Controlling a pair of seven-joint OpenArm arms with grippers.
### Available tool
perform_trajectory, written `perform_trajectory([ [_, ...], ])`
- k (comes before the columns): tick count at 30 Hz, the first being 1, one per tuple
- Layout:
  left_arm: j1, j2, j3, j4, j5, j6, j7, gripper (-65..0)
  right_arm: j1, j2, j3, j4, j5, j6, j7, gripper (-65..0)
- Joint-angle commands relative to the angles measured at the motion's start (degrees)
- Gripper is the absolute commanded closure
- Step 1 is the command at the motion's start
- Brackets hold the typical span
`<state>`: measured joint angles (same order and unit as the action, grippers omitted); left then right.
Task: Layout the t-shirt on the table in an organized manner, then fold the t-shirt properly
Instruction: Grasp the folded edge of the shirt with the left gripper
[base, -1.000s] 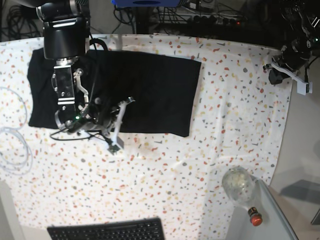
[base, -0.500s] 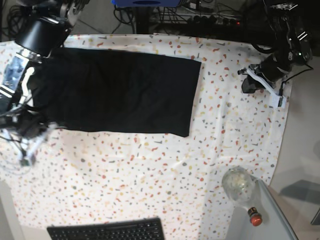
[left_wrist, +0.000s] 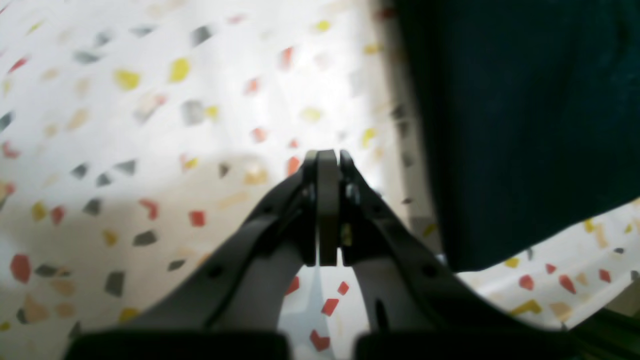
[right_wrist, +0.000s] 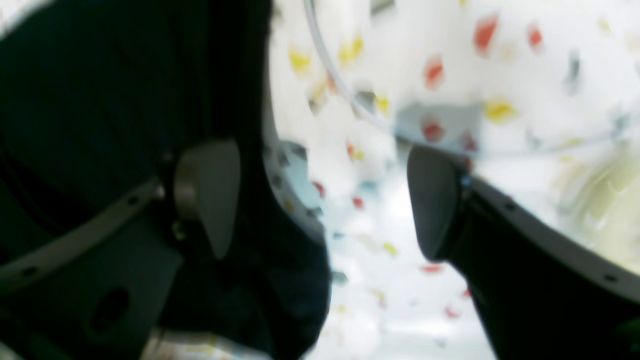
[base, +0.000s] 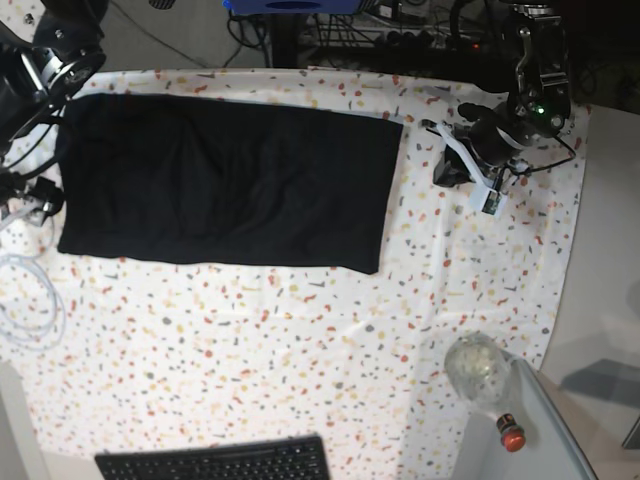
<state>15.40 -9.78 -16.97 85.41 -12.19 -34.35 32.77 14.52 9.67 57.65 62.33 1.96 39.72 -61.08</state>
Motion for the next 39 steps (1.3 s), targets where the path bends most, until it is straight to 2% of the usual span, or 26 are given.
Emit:
perform_trajectory([
  [1, -0.41, -0.81, -0.21, 0.70, -0.43, 0.46, -1.08, 0.0, 1.17, 1.71, 0.59, -0.65, 0.55, 0.28, 0.46, -48.6],
  [13, -2.78, 0.24, 0.05, -5.01, 0.19, 0.55, -1.43, 0.0, 1.70, 1.36, 1.21, -2.76, 0.90, 0.28, -3.76, -48.3],
  [16, -4.10, 0.33, 0.05, -5.98, 0.27, 0.55, -1.43, 0.0, 0.64, 0.83, 0.68, -2.76, 8.02, 0.28, -4.37, -48.3],
  [20, -5.24, 0.24, 0.05, -6.94, 0.27, 0.55, -1.43, 0.0, 0.29, 0.83, 0.68, -2.76, 14.53, 0.28, -8.33, -48.2],
  [25, -5.51, 0.24, 0.05, -6.94, 0.27, 0.55, -1.43, 0.0, 0.11, 0.75, 0.68, -2.85, 14.62, 0.28, -6.74, -48.2],
  [29, -5.68, 0.24, 0.05, -6.94, 1.15, 0.55, -1.43, 0.0, 0.11, 1.10, 0.68, -7.42, 14.70, 0.28, -5.07, -48.6],
  [32, -5.95, 0.42, 0.05, -7.74, 5.46, 0.55, -5.74, 0.0, 0.29, 1.27, 0.68, -10.41, 14.79, 0.28, -4.11, -48.5],
  [34, -6.12, 0.42, 0.05, -9.23, 6.60, 0.55, -8.03, 0.0, 0.11, 1.01, 0.68, -10.41, 14.79, 0.28, -4.64, -48.3],
  [39, -6.21, 0.42, 0.14, -10.81, 6.51, 0.55, -8.47, 0.0, 0.11, 0.31, 0.68, -10.33, 15.49, 0.28, -8.68, -48.2],
])
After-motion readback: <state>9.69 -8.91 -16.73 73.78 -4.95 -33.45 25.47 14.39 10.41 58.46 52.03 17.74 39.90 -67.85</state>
